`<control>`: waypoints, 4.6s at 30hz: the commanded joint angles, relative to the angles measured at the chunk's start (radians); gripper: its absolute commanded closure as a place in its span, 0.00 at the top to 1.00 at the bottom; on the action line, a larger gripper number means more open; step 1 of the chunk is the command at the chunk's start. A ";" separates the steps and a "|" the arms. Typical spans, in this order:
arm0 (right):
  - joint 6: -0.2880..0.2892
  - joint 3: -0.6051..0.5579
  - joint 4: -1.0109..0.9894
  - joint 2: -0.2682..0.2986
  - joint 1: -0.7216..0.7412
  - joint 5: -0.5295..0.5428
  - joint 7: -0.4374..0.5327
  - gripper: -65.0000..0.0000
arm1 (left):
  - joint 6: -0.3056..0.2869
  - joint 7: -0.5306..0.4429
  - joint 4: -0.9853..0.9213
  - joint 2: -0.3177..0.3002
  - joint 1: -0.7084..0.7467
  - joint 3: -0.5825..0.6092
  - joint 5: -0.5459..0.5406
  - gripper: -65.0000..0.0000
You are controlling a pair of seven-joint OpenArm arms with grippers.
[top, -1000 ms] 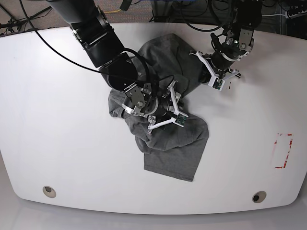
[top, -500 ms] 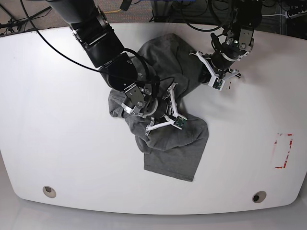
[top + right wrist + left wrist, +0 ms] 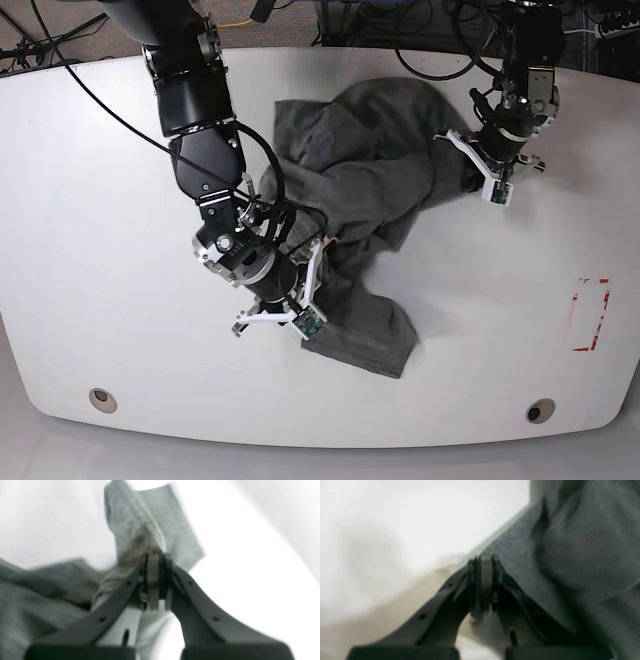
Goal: Fold the T-shirt properly
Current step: 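Lift the shirt and pull the grippers apart to stretch it, then swing the stretched shirt up and lay it flat across the table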
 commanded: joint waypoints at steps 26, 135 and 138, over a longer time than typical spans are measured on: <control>0.094 0.107 -0.029 0.182 0.475 0.009 -0.046 0.00 | -0.165 0.432 0.140 -0.015 -0.614 -0.334 -0.006 0.00; 0.186 0.669 0.128 0.111 -0.481 0.446 -0.166 0.63 | -0.321 0.340 0.077 -0.192 -0.014 -0.577 -0.141 0.00; 0.186 0.667 0.108 0.113 -0.464 0.446 -0.169 0.62 | -0.321 0.340 0.077 -0.192 -0.015 -0.575 -0.141 0.00</control>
